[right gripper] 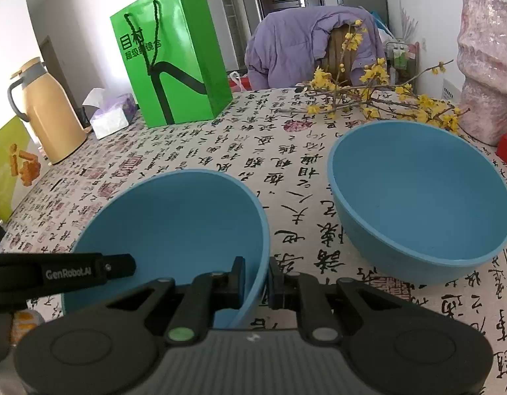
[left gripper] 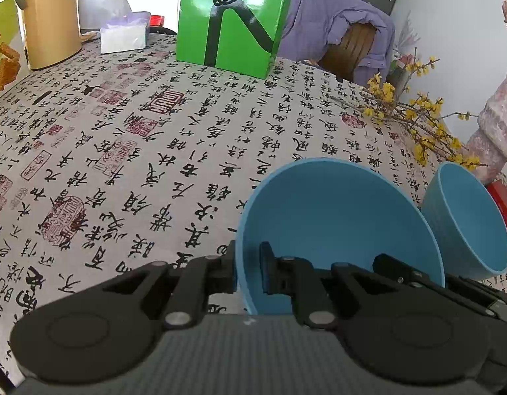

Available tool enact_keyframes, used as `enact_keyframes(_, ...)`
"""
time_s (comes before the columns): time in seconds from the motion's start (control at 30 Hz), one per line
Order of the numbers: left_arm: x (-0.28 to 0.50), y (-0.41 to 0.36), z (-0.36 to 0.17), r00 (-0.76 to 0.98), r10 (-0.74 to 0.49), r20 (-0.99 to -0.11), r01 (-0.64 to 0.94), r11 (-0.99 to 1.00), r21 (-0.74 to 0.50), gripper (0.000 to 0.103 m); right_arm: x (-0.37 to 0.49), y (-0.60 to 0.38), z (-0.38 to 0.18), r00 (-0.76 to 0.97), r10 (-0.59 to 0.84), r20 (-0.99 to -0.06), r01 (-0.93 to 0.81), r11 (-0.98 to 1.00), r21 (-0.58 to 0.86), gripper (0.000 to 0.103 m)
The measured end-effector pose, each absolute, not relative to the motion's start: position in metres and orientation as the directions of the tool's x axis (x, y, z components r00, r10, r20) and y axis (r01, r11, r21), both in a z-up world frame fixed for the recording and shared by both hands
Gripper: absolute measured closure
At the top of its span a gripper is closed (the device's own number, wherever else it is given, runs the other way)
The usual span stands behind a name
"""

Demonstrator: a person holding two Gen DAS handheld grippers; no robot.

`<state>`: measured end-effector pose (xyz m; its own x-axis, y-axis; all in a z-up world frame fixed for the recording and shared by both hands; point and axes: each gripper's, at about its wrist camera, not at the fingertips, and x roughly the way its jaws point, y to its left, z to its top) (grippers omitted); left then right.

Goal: Organize plates and bowls
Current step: 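Lift both gripped blue bowls off the table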

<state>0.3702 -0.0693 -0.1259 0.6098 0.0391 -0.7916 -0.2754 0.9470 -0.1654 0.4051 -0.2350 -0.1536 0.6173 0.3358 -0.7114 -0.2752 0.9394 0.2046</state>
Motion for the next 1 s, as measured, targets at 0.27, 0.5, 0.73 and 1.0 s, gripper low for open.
enact_keyframes(0.27,0.368,-0.069,-0.122,0.621,0.039,-0.783,-0.272,0.947,-0.169,0.090,0.403,-0.236,-0.150,0.626,0.346,-0.699,-0.278,0.936,0.214,0.090)
enact_keyframes(0.5,0.363,-0.068,-0.116,0.635,0.032,-0.772,-0.266,0.947,-0.179,0.090,0.399,-0.236,-0.142,0.643,0.353,-0.680,-0.285,0.934,0.215,0.090)
enact_keyframes(0.73,0.358,-0.065,-0.108,0.657,0.027,-0.753,-0.258,0.947,-0.191,0.089,0.394,-0.235,-0.133,0.658,0.362,-0.660,-0.293,0.931,0.218,0.090)
enact_keyframes(1.0,0.353,-0.059,-0.103,0.666,0.024,-0.745,-0.260,0.944,-0.202,0.089,0.391,-0.230,-0.127,0.666,0.363,-0.652,-0.301,0.930,0.211,0.090)
